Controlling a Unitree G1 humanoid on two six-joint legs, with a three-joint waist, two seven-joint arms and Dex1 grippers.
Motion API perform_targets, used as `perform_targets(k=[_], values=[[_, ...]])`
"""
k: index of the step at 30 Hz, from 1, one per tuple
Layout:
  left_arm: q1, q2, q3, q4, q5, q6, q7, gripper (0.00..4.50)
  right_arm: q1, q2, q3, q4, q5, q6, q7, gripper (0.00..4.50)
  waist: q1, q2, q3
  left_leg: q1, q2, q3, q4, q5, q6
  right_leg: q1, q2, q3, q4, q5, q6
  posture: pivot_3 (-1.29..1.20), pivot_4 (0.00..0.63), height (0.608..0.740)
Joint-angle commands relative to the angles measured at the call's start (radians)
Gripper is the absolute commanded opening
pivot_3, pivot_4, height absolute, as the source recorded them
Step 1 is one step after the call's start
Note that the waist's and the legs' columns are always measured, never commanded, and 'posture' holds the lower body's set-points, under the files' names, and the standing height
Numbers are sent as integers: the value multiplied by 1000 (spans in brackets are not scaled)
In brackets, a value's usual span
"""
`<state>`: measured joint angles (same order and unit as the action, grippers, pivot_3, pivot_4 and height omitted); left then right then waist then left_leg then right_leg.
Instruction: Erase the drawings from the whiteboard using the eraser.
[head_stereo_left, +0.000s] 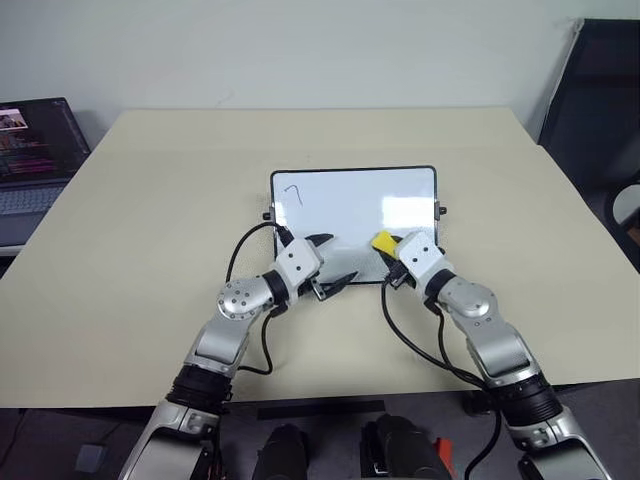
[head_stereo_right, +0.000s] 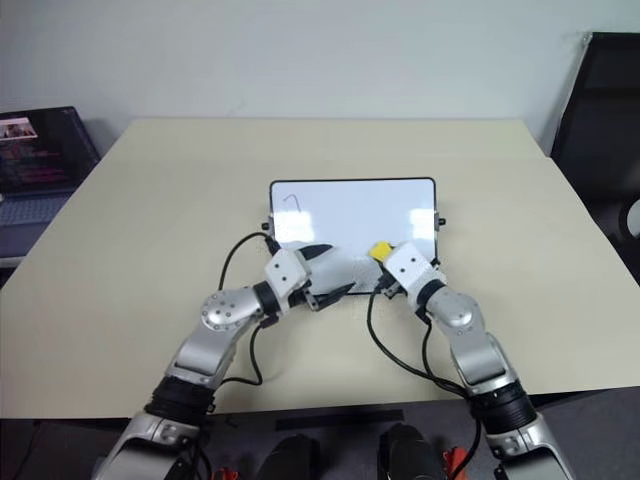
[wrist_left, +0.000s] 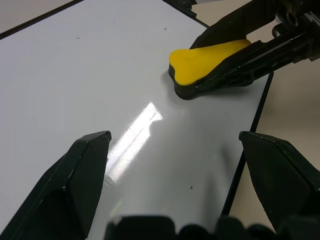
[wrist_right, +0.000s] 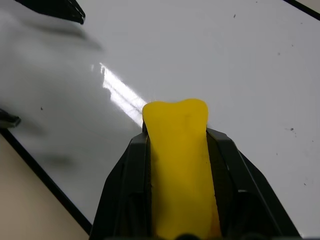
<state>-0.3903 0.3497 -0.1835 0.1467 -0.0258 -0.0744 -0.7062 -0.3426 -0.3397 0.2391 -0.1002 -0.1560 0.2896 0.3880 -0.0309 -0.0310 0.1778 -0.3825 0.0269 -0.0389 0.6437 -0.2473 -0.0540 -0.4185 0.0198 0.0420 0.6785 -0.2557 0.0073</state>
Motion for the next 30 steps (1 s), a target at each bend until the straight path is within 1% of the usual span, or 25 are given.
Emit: perform_targets(k=[1, 6, 11, 15, 21, 24, 28, 30], values=[[10, 4, 18, -60, -10, -6, 15, 4500, 41, -55, -26, 4, -31, 28, 7, 1161, 0, 0, 0, 1, 0, 0, 0, 0, 0, 1, 0, 0, 0, 0, 0, 0, 150, 740], [2, 1, 14, -52, -10, -7, 12, 4500, 103, -118, -46, -33, -31, 26, 20, 1161, 0, 0, 0, 4, -1, -1, 1, 0, 0, 5, 0, 0, 0, 0, 0, 0, 150, 740], [-10, -4, 11, -39, -10, -12, 9, 4500, 146, -144, -80, -68, -20, 37, 26, 1161, 0, 0, 0, 6, 0, -1, 1, 0, 0, 8, 0, 0, -1, 0, 0, 0, 150, 740], [-9, -6, 10, -37, -10, -18, 9, 4500, 145, -108, -117, -93, 29, 24, 17, 1161, 0, -1, 0, 6, -1, -1, 1, 0, 0, 8, 0, 0, -1, 0, 0, 0, 150, 740], [-13, -9, 20, -36, -5, -38, 27, 4500, 130, -64, -130, -117, 75, -30, 15, 1161, -1, -1, 0, 4, 0, -1, 0, 0, 0, 6, 0, 0, -3, 0, 0, 0, 150, 740], [-10, -9, 50, -50, 2, -51, 82, 4500, 92, -46, -131, -108, 84, -64, 10, 1161, -2, -1, 1, 1, 0, -1, 0, 0, 0, 3, 0, 0, -3, 0, 0, 0, 150, 740], [33, -25, 115, -110, 42, -32, 238, 4500, 11, -5, -123, -59, 80, -79, -6, 1161, -3, -1, 1, 0, 0, -1, -1, 0, 0, 1, 0, 0, -2, 0, 0, 0, 150, 740], [64, -30, 134, -139, 60, -9, 289, 4500, -34, 22, -111, -30, 79, -91, -12, 1161, -3, -1, 1, 0, 1, -1, -1, 0, 0, 1, 0, 1, -2, 0, 0, 0, 150, 740]])
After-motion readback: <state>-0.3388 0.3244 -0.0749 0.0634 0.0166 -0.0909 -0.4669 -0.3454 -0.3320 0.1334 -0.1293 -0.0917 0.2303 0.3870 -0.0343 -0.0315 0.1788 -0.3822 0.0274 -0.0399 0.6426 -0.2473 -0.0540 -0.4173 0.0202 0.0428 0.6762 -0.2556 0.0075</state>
